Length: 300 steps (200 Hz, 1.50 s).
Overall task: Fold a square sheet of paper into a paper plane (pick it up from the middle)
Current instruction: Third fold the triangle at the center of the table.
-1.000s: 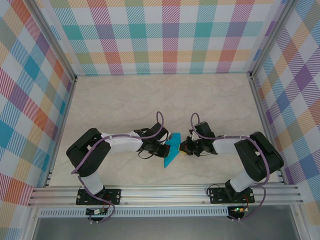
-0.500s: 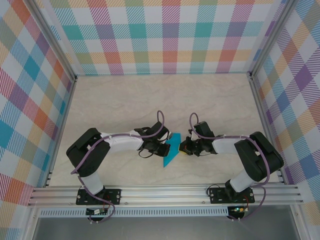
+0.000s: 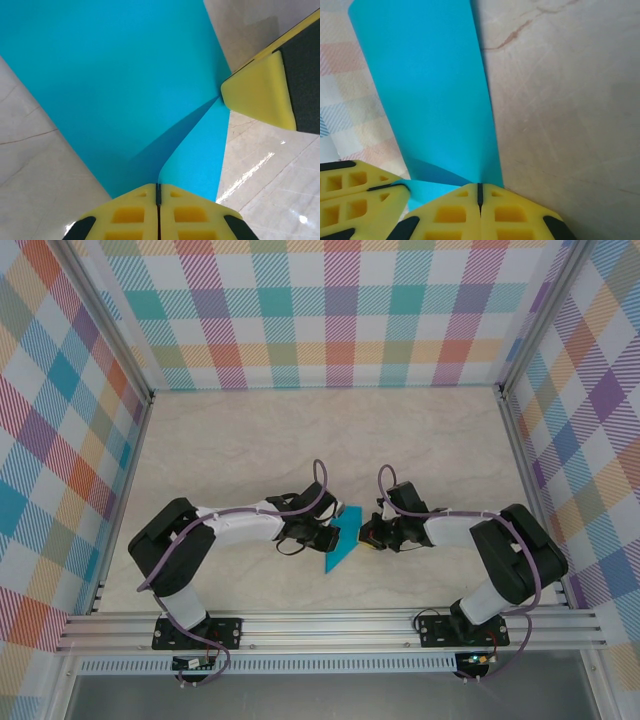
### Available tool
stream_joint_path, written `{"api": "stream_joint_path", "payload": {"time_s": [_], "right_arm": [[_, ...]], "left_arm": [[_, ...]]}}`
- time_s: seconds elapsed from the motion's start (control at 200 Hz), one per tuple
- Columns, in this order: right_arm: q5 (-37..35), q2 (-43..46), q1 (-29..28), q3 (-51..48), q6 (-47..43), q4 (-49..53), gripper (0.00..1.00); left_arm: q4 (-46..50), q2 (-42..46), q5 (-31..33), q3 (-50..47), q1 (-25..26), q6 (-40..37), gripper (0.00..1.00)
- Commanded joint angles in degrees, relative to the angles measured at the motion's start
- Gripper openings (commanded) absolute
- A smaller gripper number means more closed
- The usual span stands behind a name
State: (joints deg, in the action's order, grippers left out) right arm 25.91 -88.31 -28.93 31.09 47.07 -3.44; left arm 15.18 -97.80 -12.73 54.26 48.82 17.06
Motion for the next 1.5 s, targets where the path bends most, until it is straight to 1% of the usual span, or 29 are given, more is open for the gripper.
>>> {"api": "stream_joint_path", "payload": {"time_s": [0.0, 0.075, 0.15, 0.23, 0.475, 0.615, 0.935, 1.19, 1.4, 1.495], "right_arm": [[-2.0, 3.8, 0.0, 2.8, -1.1, 4.8, 0.01], [-2.6, 4.8, 0.0, 5.1, -1.5, 7.3, 0.02], [-3.0, 3.5, -0.1, 7.5, -2.7, 9.0, 0.02], [-3.9, 0.2, -0.1, 10.4, -3.5, 11.1, 0.01], [-3.4, -10.4, -0.6, 17.5, -7.3, 14.7, 0.0], [-4.7, -13.3, -0.8, 18.7, -8.1, 16.0, 0.0], [-5.4, -13.7, -0.9, 18.3, -8.8, 16.2, 0.0], [-5.3, -13.7, -0.9, 18.0, -8.9, 16.2, 0.0], [-5.1, -13.2, -0.9, 17.6, -8.6, 15.7, 0.01], [-4.9, -12.9, -0.9, 17.8, -8.5, 15.7, 0.01]], "left_arm": [[3.0, 1.3, 1.1, -0.8, -0.5, -0.6, 0.07], [2.7, 0.8, 0.8, -0.8, -0.4, -0.5, 0.07], [2.4, 0.3, 0.5, -0.6, -0.4, -0.5, 0.07], [2.5, 0.1, 0.4, -0.4, -0.5, -0.4, 0.07], [2.9, 0.5, 0.7, 0.1, -0.4, -0.6, 0.07], [3.6, 0.4, 1.0, 0.6, -0.4, -0.9, 0.08], [3.9, -0.6, 2.4, 1.0, -0.4, -2.1, 0.09], [1.8, -0.1, 0.7, 1.0, -0.5, -1.9, 0.1], [2.1, 0.0, -0.1, 1.9, -0.5, -2.5, 0.14], [2.4, -0.4, 0.0, 2.0, -0.5, -2.7, 0.18]]}}
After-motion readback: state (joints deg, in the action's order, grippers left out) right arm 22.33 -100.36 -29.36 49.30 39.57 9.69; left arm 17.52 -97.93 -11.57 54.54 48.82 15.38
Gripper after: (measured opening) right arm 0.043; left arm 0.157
